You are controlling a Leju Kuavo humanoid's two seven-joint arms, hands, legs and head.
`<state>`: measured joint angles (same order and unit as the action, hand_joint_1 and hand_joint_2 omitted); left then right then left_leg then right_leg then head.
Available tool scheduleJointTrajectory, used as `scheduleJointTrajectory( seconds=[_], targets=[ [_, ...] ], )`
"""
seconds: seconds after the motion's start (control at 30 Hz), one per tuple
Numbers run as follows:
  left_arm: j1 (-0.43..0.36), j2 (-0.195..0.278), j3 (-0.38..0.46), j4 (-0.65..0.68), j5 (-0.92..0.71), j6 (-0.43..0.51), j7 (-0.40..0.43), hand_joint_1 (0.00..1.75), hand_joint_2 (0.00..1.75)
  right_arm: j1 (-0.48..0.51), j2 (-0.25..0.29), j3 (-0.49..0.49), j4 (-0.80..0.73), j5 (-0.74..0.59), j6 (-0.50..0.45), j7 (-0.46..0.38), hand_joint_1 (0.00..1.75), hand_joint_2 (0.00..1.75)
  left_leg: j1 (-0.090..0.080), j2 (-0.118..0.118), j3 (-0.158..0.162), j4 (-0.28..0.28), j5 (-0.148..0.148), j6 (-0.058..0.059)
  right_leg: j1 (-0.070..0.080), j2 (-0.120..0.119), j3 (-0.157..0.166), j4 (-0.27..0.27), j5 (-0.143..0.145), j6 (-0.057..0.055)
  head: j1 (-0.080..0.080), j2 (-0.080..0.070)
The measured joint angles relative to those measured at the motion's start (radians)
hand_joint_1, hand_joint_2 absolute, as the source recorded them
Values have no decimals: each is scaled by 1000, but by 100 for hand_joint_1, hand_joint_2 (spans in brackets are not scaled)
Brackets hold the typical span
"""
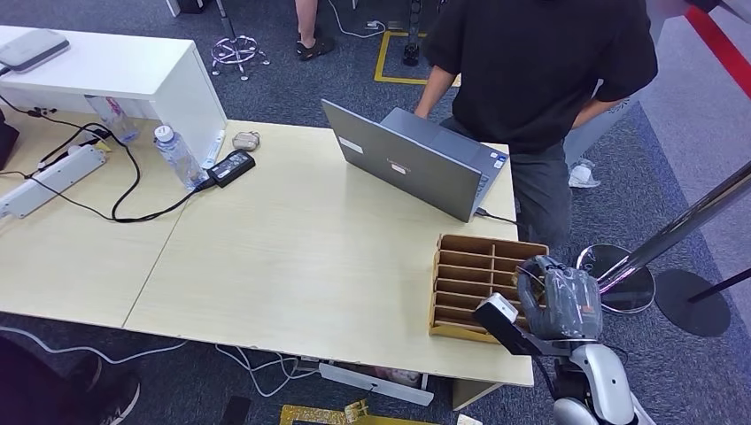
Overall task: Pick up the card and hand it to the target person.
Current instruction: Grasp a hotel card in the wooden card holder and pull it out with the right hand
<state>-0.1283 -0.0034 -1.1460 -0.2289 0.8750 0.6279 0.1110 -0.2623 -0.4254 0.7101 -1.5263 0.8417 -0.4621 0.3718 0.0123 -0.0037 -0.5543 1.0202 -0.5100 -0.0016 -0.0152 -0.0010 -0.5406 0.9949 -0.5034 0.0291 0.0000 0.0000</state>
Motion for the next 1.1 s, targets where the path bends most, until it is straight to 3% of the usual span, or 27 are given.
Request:
scheduleJointTrajectory(
  seconds=[0.27, 0.6, 1.1],
  targets=[
    [0, 0, 0, 0, 1, 0, -11, 0, 0, -29, -6, -10, -40, -79, -4, -52, 154, 175, 0, 0, 0, 0, 0, 0, 0, 0, 0, 0, 0, 0, 0, 0],
    [0, 0, 0, 0, -4, -3, -23, 0, 0, -142, -2, -14, -17, -196, -7, -167, 150, 175, 0, 0, -1, 0, 0, 0, 0, 0, 0, 0, 0, 0, 0, 0],
    [-2, 2, -1, 0, -25, -10, -44, 0, 0, -368, 100, 2, 305, -375, -44, -381, 150, 175, 0, -1, -1, 0, 0, 0, 0, -1, 0, 0, 0, 0, 0, 0]
  ],
)
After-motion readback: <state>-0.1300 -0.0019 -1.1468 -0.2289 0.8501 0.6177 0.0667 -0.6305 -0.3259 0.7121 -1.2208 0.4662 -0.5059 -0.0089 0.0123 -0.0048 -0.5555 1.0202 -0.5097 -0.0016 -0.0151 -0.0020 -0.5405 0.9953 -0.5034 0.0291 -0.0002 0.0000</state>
